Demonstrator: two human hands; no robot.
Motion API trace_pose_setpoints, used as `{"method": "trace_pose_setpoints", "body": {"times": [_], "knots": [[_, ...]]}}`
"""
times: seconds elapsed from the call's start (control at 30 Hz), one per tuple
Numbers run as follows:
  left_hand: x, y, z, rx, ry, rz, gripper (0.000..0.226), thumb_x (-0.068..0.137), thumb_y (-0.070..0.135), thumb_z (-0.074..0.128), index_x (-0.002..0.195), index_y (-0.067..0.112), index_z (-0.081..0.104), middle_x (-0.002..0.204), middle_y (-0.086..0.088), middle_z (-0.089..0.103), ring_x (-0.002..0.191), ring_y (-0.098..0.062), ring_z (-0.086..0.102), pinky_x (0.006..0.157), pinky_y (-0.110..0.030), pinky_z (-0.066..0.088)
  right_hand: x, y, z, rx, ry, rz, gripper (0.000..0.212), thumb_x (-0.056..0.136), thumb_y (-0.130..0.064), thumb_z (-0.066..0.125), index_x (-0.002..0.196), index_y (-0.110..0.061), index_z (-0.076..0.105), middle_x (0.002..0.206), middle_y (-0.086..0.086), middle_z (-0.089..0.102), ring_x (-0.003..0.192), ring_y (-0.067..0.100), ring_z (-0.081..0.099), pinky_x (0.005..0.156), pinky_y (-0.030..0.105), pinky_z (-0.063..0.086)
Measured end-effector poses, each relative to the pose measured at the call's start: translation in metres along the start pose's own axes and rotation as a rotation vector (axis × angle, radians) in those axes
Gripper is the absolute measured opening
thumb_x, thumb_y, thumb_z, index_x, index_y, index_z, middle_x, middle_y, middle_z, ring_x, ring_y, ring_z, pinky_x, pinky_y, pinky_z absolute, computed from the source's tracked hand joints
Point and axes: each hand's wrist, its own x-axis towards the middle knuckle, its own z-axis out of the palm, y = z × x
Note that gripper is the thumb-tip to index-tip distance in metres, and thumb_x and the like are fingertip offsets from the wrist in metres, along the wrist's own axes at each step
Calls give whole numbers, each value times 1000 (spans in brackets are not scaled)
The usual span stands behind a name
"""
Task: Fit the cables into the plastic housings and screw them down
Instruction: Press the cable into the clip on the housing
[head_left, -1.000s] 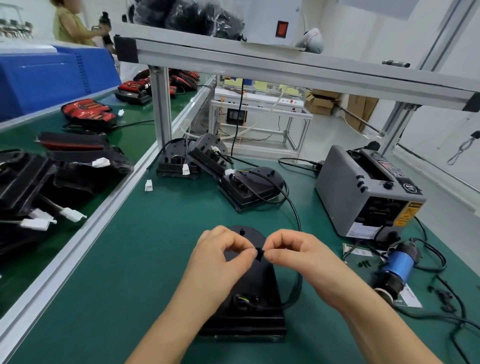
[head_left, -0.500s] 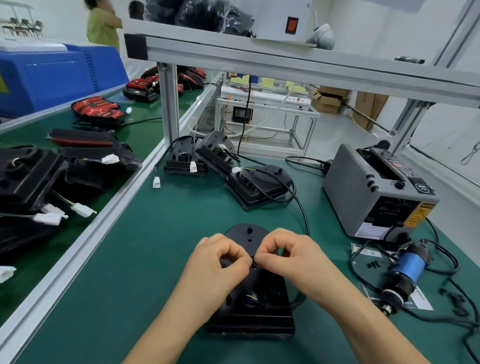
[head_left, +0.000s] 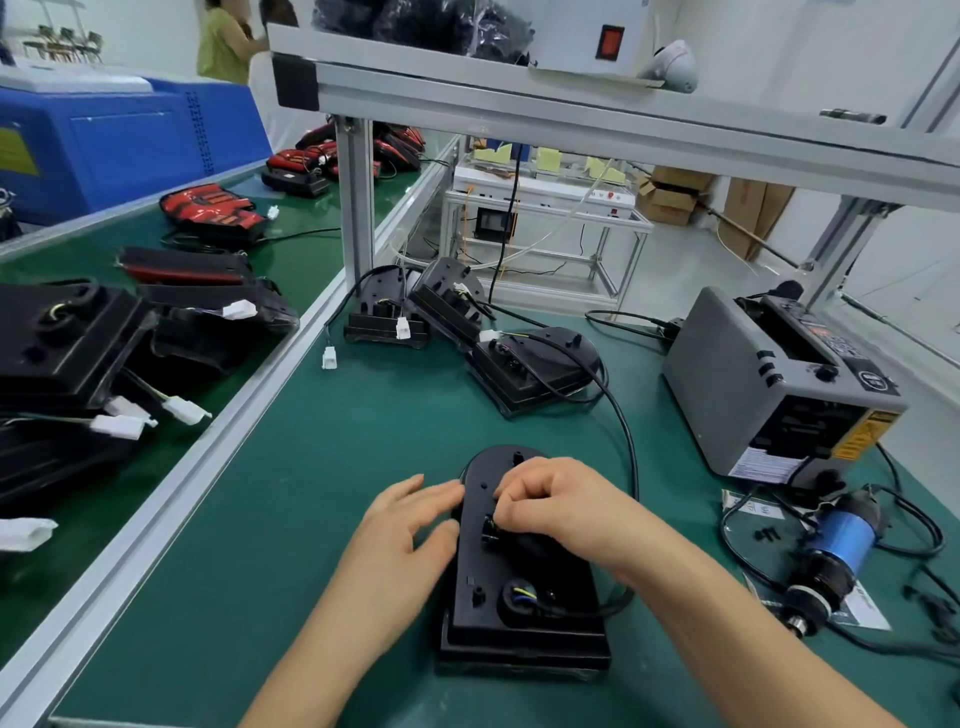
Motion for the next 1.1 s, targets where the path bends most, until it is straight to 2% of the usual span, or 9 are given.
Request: {"method": "trace_pose_setpoints", "body": {"times": [0.1, 0.17, 0.33, 0.5, 0.6, 0.7, 0.8, 0.9, 1.1], "knots": [[-4, -8, 3, -21, -23, -20, 43, 91, 21, 57, 126, 46, 52, 115, 55, 35, 127, 28, 10, 98, 1, 14, 1, 2, 2, -11, -6, -7, 22, 78, -7, 70, 61, -20, 66, 93, -4, 63, 90, 4, 59, 71, 1, 37], [-6, -11, 4, -21, -21, -22, 45, 90, 21, 58, 130, 41, 51, 121, 49, 36, 128, 28, 9, 105, -8, 15, 1, 3, 3, -11, -10, -9, 23, 78, -8, 71, 60, -21, 67, 93, -6, 62, 93, 3, 58, 74, 1, 37], [-7, -12, 5, -30, -24, -14, 46, 91, 20, 59, 132, 38, 50, 125, 45, 37, 130, 25, 10, 109, -12, 15, 2, 6, 6, -80, 4, -5, 32, 77, -16, 72, 50, -32, 64, 90, -15, 60, 104, -2, 50, 99, 24, 33], [-5, -14, 6, -31, -26, -9, 46, 91, 19, 59, 132, 37, 51, 123, 46, 37, 127, 28, 10, 96, 6, 10, 1, 7, 9, -155, 10, -7, 13, 77, -20, 70, 65, -25, 71, 95, -19, 57, 92, -27, 34, 81, 7, 27], [-5, -16, 6, -31, -28, -9, 45, 91, 20, 59, 132, 37, 51, 122, 47, 37, 124, 31, 9, 92, 9, 9, 2, 8, 12, -195, 41, -22, 8, 78, -20, 69, 71, -19, 73, 94, -20, 55, 99, -17, 33, 93, 21, 29], [-5, -17, 7, -25, -23, -10, 45, 91, 19, 59, 132, 37, 51, 121, 47, 37, 124, 31, 10, 91, 10, 9, 2, 7, 13, -216, 60, -25, 17, 79, -20, 68, 64, -28, 68, 91, -21, 54, 111, 0, 33, 105, 31, 27], [-5, -17, 7, -28, -18, -2, 45, 91, 18, 60, 132, 36, 51, 122, 46, 37, 129, 25, 13, 92, 10, 10, 3, 8, 14, -240, 68, -26, 27, 79, -21, 68, 57, -35, 61, 91, -22, 54, 111, 2, 33, 106, 33, 28], [-5, -16, 6, -33, -14, 4, 46, 91, 19, 60, 132, 36, 51, 122, 46, 38, 125, 30, 11, 92, 9, 11, 3, 10, 14, -247, 64, -24, 28, 79, -22, 68, 56, -36, 60, 90, -22, 54, 110, 1, 33, 106, 34, 28], [-5, -15, 6, -40, -5, 4, 46, 91, 19, 60, 132, 35, 52, 122, 45, 38, 123, 32, 11, 91, 10, 11, 3, 9, 16, -277, 86, -34, 13, 79, -22, 67, 67, -27, 69, 89, -21, 54, 109, 1, 34, 105, 33, 30]]}}
